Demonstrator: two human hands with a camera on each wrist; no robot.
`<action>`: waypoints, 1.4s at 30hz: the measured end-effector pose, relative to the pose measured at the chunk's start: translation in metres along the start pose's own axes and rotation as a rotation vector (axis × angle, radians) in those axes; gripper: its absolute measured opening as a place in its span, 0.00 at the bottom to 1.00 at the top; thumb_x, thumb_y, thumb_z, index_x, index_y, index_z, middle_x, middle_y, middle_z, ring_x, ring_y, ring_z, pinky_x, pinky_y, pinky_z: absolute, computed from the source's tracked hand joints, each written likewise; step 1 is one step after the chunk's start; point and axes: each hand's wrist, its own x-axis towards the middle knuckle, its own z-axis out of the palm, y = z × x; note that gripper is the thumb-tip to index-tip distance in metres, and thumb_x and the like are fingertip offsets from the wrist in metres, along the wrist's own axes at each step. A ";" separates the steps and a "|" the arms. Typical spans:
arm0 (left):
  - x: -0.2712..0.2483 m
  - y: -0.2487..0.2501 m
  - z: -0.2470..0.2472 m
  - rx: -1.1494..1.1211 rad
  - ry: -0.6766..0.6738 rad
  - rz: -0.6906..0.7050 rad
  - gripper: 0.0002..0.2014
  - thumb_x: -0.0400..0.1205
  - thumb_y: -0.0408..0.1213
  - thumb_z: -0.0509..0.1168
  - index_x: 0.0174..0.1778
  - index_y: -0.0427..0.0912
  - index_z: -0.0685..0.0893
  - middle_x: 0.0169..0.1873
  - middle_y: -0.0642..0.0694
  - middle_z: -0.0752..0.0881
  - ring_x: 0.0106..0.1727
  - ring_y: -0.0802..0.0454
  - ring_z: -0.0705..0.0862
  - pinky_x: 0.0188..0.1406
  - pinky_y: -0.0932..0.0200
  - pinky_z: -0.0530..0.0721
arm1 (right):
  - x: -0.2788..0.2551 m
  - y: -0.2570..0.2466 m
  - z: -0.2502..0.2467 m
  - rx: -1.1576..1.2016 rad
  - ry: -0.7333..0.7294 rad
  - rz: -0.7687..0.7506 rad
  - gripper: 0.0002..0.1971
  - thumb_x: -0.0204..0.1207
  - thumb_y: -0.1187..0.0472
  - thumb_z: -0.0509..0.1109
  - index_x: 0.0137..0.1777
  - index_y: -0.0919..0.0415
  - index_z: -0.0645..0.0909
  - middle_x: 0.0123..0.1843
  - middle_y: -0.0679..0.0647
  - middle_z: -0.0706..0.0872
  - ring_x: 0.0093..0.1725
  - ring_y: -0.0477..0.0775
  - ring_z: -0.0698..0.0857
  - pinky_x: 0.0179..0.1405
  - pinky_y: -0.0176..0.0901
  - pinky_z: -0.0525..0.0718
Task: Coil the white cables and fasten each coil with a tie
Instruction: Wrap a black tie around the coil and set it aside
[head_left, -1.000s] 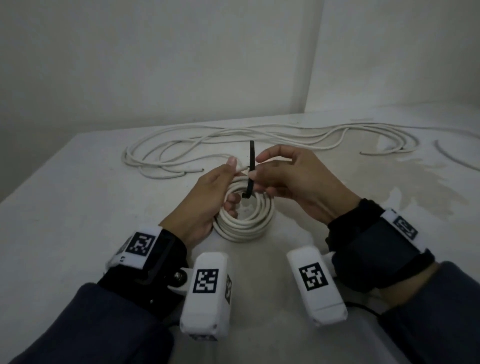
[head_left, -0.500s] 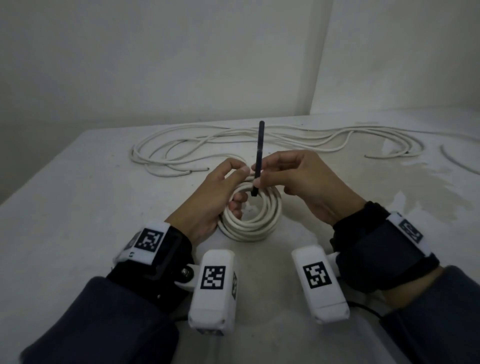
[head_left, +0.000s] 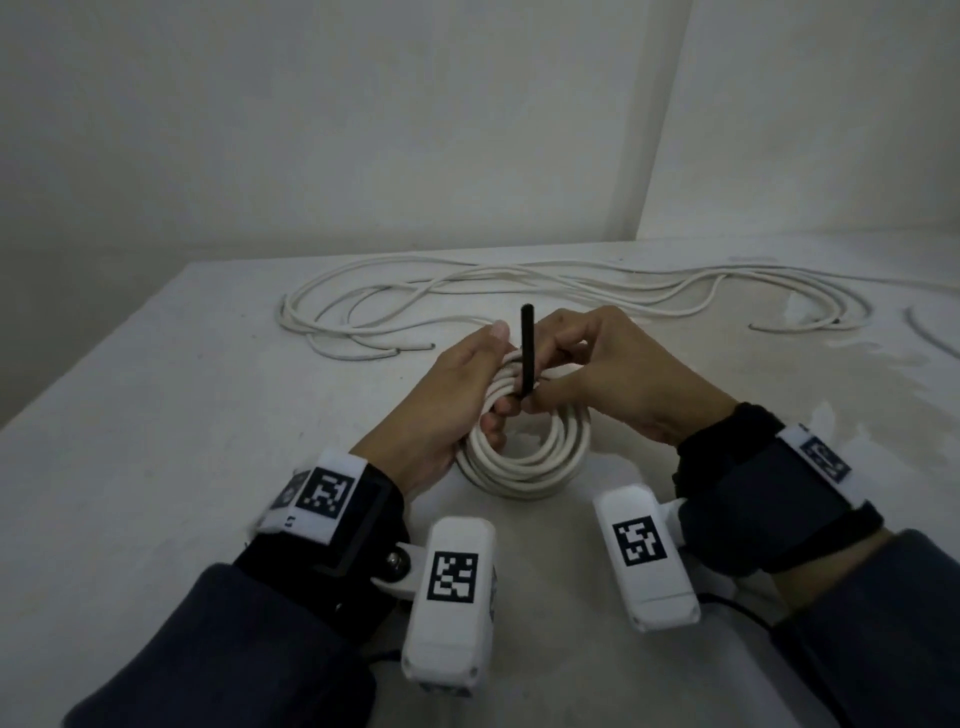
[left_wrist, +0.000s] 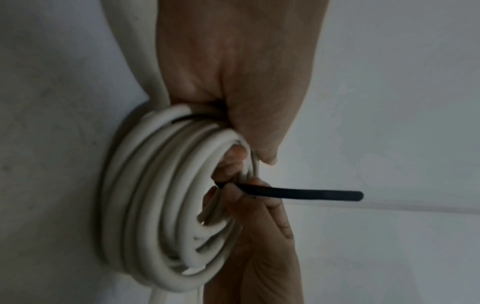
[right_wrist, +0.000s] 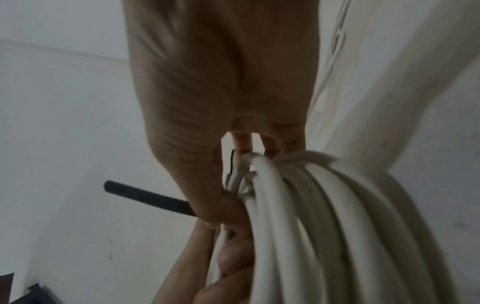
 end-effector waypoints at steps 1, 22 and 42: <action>0.001 0.000 0.000 0.008 -0.005 0.000 0.13 0.89 0.44 0.53 0.44 0.41 0.75 0.22 0.45 0.71 0.18 0.55 0.65 0.16 0.66 0.68 | -0.001 0.001 0.000 -0.021 0.008 -0.019 0.12 0.54 0.81 0.81 0.35 0.69 0.87 0.45 0.56 0.84 0.49 0.55 0.87 0.50 0.34 0.82; 0.001 -0.003 -0.002 -0.088 0.048 -0.073 0.13 0.85 0.38 0.59 0.35 0.41 0.80 0.20 0.48 0.69 0.16 0.57 0.63 0.14 0.68 0.64 | -0.001 0.009 -0.004 0.016 0.050 -0.079 0.05 0.64 0.69 0.81 0.34 0.62 0.88 0.40 0.55 0.87 0.45 0.50 0.88 0.48 0.42 0.83; -0.004 -0.001 0.001 -0.023 0.021 0.099 0.13 0.88 0.37 0.54 0.40 0.44 0.79 0.21 0.49 0.72 0.17 0.59 0.67 0.15 0.68 0.67 | -0.006 -0.006 0.003 0.353 0.223 0.053 0.08 0.72 0.75 0.73 0.50 0.68 0.87 0.23 0.55 0.84 0.20 0.46 0.81 0.20 0.27 0.73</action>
